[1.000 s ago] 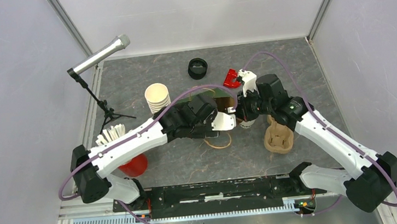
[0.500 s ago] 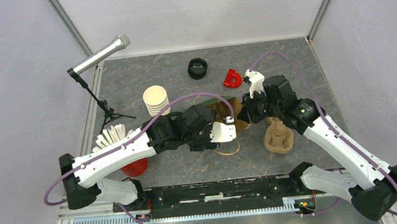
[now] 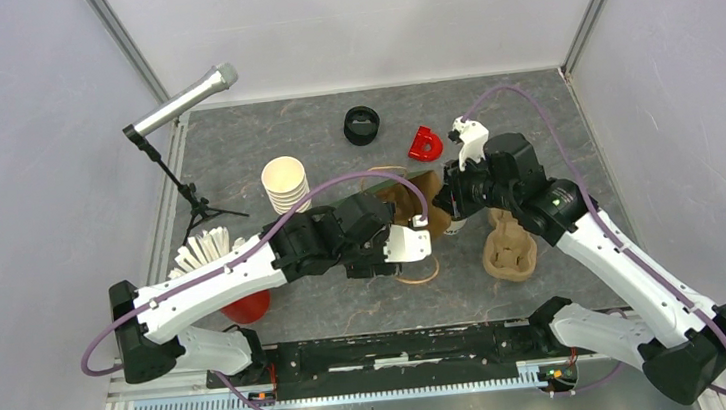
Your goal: Pack the takeout coffee
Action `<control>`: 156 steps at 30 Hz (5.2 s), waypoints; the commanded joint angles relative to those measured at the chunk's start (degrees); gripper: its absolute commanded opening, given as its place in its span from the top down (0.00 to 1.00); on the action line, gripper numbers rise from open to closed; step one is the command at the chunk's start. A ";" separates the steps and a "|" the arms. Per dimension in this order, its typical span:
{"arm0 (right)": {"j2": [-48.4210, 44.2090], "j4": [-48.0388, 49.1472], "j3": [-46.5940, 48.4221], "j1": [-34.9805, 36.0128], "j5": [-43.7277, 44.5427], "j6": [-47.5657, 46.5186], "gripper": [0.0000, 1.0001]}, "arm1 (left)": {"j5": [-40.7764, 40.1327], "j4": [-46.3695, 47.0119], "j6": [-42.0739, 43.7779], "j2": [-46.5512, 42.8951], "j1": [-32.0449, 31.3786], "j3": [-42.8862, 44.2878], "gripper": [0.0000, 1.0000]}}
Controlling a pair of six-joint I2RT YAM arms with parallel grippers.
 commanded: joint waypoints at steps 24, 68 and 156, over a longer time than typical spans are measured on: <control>-2.35 5.15 -1.64 0.86 2.03 -4.10 1.00 | -6.57 9.53 3.99 1.34 -0.26 -3.17 0.60; -2.85 7.90 -6.34 1.31 -4.93 -7.96 1.00 | -14.34 8.25 9.39 11.01 -0.26 -2.32 0.59; -9.09 15.31 -14.20 0.11 -7.11 -0.58 1.00 | -12.77 15.50 12.63 5.06 1.67 -5.63 0.66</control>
